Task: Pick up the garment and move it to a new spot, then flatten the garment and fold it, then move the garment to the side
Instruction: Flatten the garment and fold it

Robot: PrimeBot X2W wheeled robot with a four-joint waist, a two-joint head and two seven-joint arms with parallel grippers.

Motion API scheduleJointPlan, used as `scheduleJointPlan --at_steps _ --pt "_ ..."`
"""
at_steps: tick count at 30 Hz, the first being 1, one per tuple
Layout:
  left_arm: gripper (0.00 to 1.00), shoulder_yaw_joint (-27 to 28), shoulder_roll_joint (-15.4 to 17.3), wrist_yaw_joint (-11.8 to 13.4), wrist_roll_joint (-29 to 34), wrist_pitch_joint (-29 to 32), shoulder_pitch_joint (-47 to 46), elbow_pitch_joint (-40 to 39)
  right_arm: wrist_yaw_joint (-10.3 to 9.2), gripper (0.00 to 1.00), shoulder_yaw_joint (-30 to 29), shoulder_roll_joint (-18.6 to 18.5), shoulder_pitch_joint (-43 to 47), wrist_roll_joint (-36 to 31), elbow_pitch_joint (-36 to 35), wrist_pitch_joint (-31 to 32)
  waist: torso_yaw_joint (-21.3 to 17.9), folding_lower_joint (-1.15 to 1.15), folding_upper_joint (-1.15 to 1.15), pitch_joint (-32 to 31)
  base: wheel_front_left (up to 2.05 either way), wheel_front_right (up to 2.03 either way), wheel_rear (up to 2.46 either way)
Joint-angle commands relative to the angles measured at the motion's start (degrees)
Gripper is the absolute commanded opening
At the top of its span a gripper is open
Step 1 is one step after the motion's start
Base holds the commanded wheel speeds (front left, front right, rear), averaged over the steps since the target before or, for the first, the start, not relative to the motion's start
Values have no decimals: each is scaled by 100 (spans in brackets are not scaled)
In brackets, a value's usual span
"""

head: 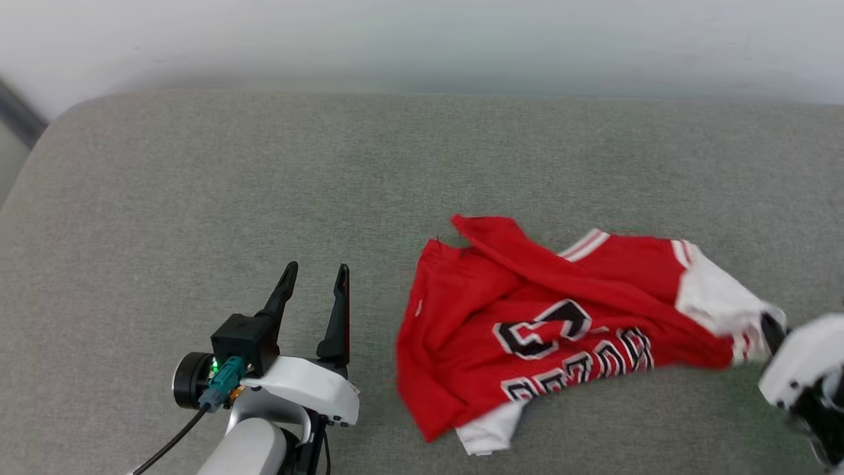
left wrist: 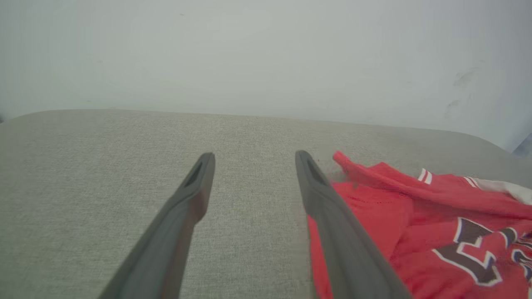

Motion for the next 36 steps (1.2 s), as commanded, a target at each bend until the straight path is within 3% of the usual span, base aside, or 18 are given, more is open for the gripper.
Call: scheduleJointPlan --at_steps 1,4,7,9,15,20,26,36 --pt "100 -3 41 -5 -7 7 -64 -1 -3 0 -506 194 270 -67 116 -34 -68 0 0 16 0 0 0" --pt "100 -1 69 22 -10 30 -48 -12 -3 0 -1077 395 544 -201 252 0 -139 0 0 26 0 0 0" --pt "100 11 103 47 -24 53 -41 -30 -5 0 -1241 545 673 -296 366 -95 -203 0 0 53 0 0 0" --pt "100 22 126 58 -24 55 -37 -45 -4 100 -1194 589 642 -249 268 -460 -243 0 0 63 0 0 0" --pt "100 49 192 89 -34 93 5 -66 -3 100 -916 626 543 -234 -312 -1898 -325 0 0 35 0 0 0" --pt "100 54 254 114 -59 132 61 -78 -3 100 -494 528 670 -357 -810 -2535 -358 0 0 -80 0 0 0" --pt "100 55 338 153 -74 176 191 -70 -4 100 246 397 1005 -618 -1428 -2862 -398 0 0 -304 0 0 0" --pt "100 -120 498 129 -149 587 495 -124 -3 100 1008 483 1806 -884 -2072 -2707 -669 0 0 -660 0 0 0"
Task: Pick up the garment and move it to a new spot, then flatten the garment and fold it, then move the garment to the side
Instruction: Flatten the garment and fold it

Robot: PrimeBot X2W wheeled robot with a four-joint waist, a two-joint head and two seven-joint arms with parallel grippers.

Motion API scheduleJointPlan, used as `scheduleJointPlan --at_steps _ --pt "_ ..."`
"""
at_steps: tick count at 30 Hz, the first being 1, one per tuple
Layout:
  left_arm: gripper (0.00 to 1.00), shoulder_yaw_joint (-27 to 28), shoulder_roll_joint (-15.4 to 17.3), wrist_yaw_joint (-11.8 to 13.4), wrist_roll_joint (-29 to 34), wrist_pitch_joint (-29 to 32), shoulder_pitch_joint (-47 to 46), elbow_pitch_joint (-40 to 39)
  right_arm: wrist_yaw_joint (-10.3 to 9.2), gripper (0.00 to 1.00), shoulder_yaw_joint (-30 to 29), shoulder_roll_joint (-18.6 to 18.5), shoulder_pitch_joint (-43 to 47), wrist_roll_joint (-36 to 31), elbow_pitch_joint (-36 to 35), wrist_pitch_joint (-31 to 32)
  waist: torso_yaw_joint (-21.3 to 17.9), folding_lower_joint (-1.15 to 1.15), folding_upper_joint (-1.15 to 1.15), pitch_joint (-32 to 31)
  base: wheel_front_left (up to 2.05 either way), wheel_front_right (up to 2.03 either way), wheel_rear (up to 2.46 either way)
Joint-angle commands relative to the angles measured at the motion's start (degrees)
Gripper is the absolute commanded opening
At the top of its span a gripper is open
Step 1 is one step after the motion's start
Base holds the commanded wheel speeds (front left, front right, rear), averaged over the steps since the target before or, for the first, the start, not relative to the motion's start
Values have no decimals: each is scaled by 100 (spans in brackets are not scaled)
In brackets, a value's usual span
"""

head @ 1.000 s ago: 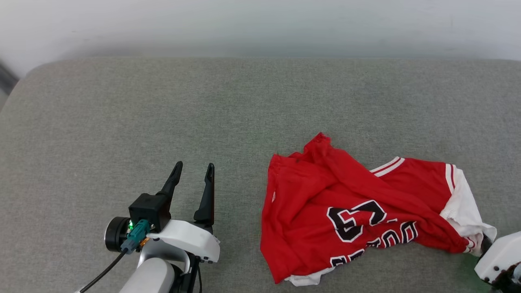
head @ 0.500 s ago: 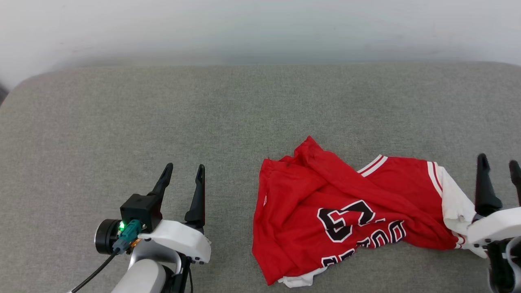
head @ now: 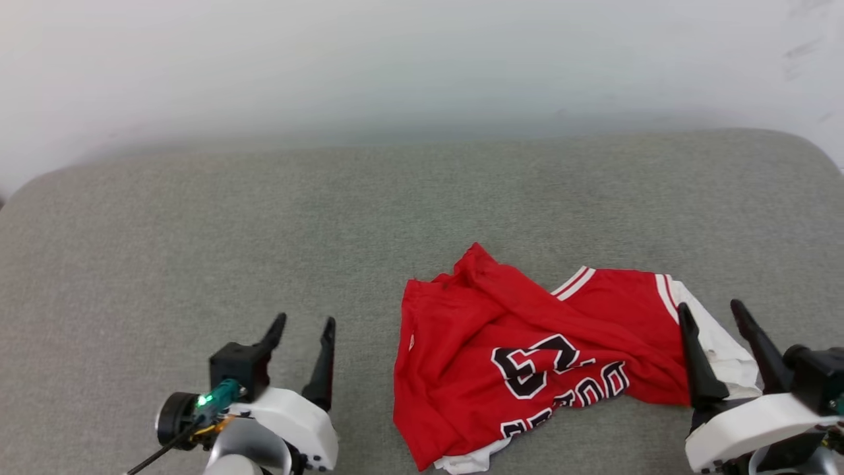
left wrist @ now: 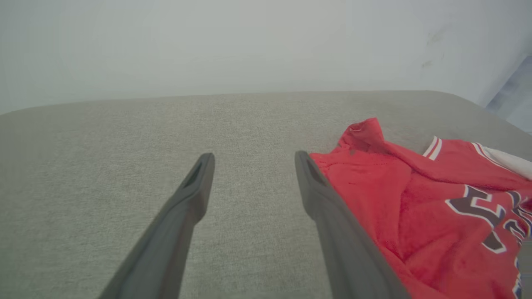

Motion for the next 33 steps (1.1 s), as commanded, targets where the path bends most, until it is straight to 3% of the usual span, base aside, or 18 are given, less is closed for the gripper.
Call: scheduleJointPlan --at_steps 1,4,11,19,25,27,33 --pt "100 -27 4 -20 -33 63 39 3 -2 100 12 19 52 1 -38 14 -77 0 -1 -64 0 0 0" --pt "100 -300 34 -217 -114 669 -70 70 -2 100 77 57 158 9 -103 58 -170 0 -1 -94 0 0 0" --pt "100 -973 209 -790 -369 2723 -610 292 -2 100 268 46 24 -89 -163 56 -407 0 -1 92 0 0 0" --pt "100 -1391 389 -1123 -522 4219 -1134 352 -2 100 312 24 -231 -1 -79 -89 -662 0 -1 581 0 0 0" --pt "0 -1697 531 -1292 -614 5255 -1306 613 -2 100 377 70 -377 50 37 -230 -765 0 -1 843 0 0 0" --pt "0 -1737 578 -1335 -609 5378 -1368 609 -2 100 385 82 -406 55 87 -274 -783 0 -1 882 0 0 0" --pt "0 -1136 670 -1073 -492 4624 -1933 178 -2 100 351 110 -463 66 177 -366 -782 0 -1 892 0 0 0"
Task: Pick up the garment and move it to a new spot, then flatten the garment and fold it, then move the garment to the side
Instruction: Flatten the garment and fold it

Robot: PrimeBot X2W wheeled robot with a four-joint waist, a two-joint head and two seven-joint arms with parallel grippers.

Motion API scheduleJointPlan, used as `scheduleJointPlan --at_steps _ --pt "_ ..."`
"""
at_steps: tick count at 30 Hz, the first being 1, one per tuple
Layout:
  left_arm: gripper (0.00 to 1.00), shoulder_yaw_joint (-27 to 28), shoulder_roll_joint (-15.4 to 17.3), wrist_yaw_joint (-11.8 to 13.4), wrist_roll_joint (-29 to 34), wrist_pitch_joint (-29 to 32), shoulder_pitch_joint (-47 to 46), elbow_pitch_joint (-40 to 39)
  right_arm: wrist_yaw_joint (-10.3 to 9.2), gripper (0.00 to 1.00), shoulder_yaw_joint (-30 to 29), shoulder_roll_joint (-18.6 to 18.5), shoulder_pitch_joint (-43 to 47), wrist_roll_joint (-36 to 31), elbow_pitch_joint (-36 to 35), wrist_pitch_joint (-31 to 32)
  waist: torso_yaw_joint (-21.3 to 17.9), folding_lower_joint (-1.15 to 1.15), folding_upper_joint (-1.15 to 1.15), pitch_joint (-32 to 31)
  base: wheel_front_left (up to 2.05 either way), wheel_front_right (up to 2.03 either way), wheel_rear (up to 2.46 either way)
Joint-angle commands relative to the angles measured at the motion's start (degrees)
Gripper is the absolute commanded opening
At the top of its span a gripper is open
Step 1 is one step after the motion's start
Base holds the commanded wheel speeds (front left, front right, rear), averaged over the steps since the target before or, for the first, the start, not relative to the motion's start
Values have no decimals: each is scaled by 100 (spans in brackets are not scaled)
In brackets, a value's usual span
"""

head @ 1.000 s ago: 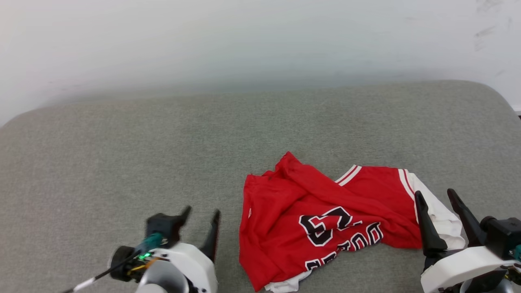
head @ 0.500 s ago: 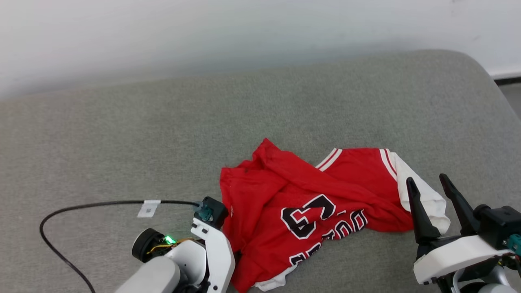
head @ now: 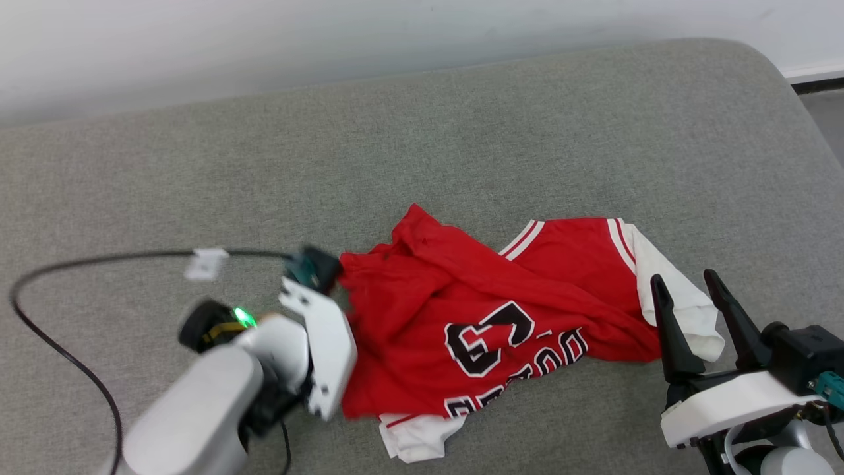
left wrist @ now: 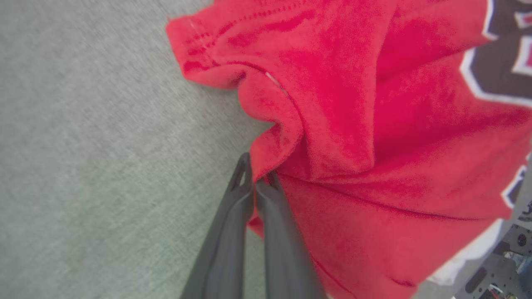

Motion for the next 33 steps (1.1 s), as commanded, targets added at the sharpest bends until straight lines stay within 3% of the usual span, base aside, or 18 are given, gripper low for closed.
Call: scheduleJointPlan --at_steps 1,7,12,20,25,26,27,28,33 --pt "0 101 28 57 37 -129 -150 -37 -2 100 -8 24 -88 8 11 -27 6 0 0 3 0 0 0" --pt "0 602 -32 297 199 -818 -869 -56 -2 100 59 41 -250 43 -21 -48 -83 0 0 218 0 0 0" --pt "0 912 -31 390 299 -1176 -1577 425 -2 100 199 51 -441 99 35 -131 -307 0 0 511 0 0 0" --pt "0 1112 38 314 412 -1605 -2298 1785 -2 100 353 78 -699 221 313 -344 -648 0 0 929 0 0 0" --pt "0 1102 -155 134 214 -1622 -2282 2615 -2 100 344 80 -804 274 506 -461 -696 0 0 991 0 0 0" --pt "25 1097 -196 82 166 -1615 -2248 2736 -2 100 322 82 -817 274 533 -477 -677 0 0 982 0 0 0" --pt "82 1091 -219 61 154 -1682 -2245 2819 -2 100 303 83 -820 263 561 -491 -650 0 0 962 0 0 0" --pt "100 1128 -273 22 87 -1785 -2239 2875 -2 100 287 84 -816 249 578 -498 -616 0 0 930 0 0 0" --pt "100 1240 -438 -7 27 -2610 -2020 2854 -2 100 196 49 -782 132 545 -458 -361 0 0 666 0 0 0"
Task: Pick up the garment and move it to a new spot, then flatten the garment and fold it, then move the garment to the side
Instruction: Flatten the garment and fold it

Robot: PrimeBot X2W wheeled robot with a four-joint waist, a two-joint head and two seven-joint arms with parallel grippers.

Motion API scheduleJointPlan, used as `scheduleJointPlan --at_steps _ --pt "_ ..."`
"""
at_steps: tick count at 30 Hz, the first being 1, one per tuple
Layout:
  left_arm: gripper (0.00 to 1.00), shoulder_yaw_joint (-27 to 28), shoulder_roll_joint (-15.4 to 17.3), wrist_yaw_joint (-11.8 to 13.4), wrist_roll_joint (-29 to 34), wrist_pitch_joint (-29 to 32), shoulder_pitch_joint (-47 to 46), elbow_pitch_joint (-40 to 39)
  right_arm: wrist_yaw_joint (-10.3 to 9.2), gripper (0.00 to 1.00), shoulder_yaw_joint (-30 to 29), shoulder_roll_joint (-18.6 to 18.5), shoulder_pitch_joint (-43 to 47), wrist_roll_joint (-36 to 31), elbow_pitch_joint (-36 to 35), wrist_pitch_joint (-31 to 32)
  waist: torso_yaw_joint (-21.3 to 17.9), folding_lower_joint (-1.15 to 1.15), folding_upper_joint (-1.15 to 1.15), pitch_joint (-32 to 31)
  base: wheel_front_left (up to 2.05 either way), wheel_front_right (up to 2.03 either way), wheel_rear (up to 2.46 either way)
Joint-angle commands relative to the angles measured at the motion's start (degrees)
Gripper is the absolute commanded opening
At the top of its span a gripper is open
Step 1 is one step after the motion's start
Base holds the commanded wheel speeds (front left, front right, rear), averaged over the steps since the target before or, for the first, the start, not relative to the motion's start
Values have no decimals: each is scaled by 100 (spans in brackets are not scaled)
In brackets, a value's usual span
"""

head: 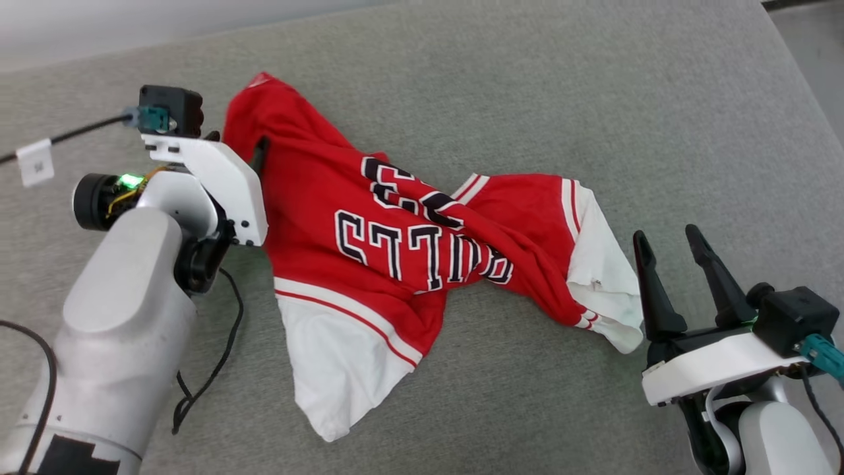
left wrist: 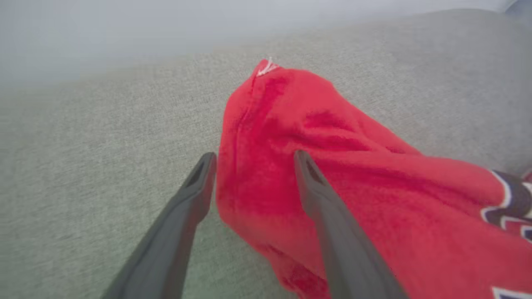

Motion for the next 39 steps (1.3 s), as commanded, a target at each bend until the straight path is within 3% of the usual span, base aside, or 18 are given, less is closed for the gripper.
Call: scheduleJointPlan --at_steps 1,7,17,29,34,39 --pt "100 68 -48 1 -37 -424 201 -112 -2 100 -65 -37 -6 -56 -70 46 233 -1 0 -233 0 0 0" --pt "100 167 -78 199 38 -1231 690 -555 -2 100 -197 -124 162 -155 -244 221 607 -1 0 -622 0 0 0" --pt "100 290 -126 986 258 -2538 2237 -1962 -2 100 -326 -191 516 -227 -545 589 1132 -1 0 -1161 0 0 0" --pt "100 105 -133 1579 521 -2869 3907 -3406 -2 100 -313 -194 944 -261 -634 815 1364 -1 0 -1596 0 0 0" --pt "100 -40 -143 1547 465 -2692 4101 -3632 -2 100 -334 -205 1026 -246 -765 916 1430 -1 0 -1556 0 0 0" --pt "100 -534 -60 1151 441 -1906 3839 -3701 -2 100 -340 -219 1000 -253 -874 992 1436 -1 0 -1409 0 0 0"
